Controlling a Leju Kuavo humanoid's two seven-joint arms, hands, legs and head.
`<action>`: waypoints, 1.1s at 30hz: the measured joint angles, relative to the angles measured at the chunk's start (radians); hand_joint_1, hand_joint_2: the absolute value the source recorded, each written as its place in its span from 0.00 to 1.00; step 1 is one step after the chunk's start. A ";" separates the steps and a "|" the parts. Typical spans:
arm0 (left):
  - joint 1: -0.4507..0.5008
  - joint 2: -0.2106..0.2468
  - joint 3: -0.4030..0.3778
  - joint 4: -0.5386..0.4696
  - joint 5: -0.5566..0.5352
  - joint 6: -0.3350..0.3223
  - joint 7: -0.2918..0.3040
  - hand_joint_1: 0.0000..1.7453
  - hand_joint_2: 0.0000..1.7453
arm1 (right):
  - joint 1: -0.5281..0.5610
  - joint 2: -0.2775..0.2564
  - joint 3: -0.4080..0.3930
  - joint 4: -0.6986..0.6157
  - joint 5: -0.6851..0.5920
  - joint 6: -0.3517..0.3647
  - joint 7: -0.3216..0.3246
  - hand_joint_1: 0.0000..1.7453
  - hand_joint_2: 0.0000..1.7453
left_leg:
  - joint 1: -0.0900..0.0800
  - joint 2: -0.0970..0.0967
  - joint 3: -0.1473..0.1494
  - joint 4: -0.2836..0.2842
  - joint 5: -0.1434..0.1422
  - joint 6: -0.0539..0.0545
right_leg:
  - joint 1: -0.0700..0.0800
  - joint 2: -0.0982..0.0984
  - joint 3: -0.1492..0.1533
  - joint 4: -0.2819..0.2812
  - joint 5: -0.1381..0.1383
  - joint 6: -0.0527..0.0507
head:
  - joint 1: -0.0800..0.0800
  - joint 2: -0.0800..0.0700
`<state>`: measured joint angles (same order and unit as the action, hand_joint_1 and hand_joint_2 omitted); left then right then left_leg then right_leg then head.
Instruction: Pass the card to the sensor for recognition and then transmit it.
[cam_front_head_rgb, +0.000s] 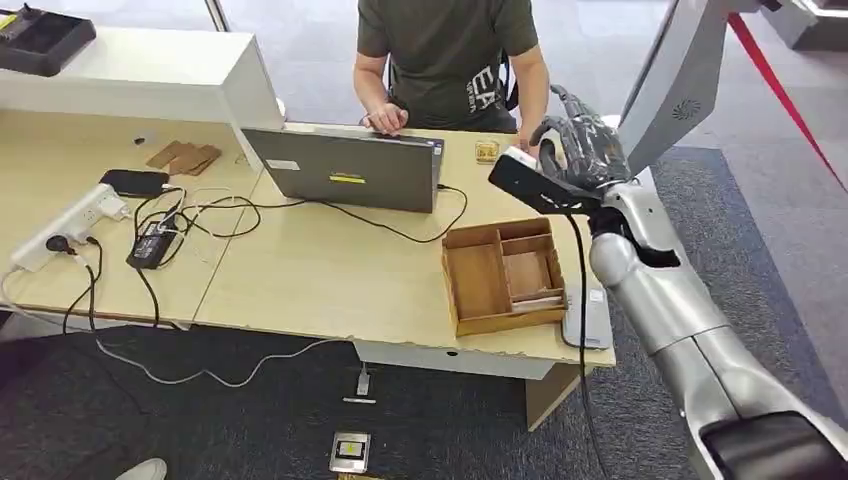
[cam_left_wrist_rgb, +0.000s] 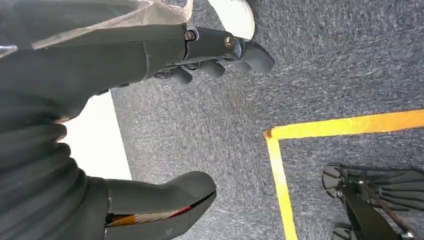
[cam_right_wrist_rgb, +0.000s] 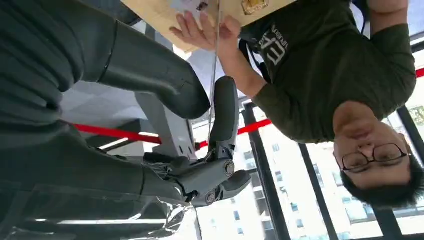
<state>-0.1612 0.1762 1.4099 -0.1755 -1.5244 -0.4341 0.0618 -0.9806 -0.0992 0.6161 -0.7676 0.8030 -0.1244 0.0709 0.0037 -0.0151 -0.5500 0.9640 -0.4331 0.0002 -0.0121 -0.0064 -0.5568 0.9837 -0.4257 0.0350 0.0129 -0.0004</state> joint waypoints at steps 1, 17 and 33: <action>0.000 0.000 0.000 0.000 0.000 0.000 0.000 0.00 1.00 | -0.002 0.004 0.004 0.014 0.000 0.000 -0.002 1.00 1.00 | 0.000 0.000 0.000 0.000 0.000 0.000 | 0.000 0.000 0.000 0.000 0.000 0.000 | 0.000 0.000; 0.002 -0.003 -0.016 0.001 0.000 0.000 -0.007 0.00 1.00 | -0.020 0.031 0.049 0.157 -0.016 -0.010 -0.015 1.00 1.00 | 0.000 0.000 0.000 0.000 0.000 0.000 | 0.000 0.000 0.000 0.000 0.000 0.000 | 0.000 0.000; 0.002 -0.003 -0.022 0.001 0.000 0.000 -0.009 0.00 1.00 | -0.019 0.026 0.071 0.215 -0.070 0.012 -0.015 0.00 1.00 | 0.000 0.000 0.000 0.000 0.000 0.000 | 0.000 0.000 0.000 0.000 0.000 0.000 | 0.000 0.000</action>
<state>-0.1588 0.1732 1.3878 -0.1743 -1.5244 -0.4341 0.0530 -0.9994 -0.0733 0.6874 -0.5524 0.7327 -0.1121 0.0561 0.0036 -0.0147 -0.5497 0.9642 -0.4331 0.0002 -0.0122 -0.0064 -0.5572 0.9835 -0.4255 0.0350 0.0126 -0.0004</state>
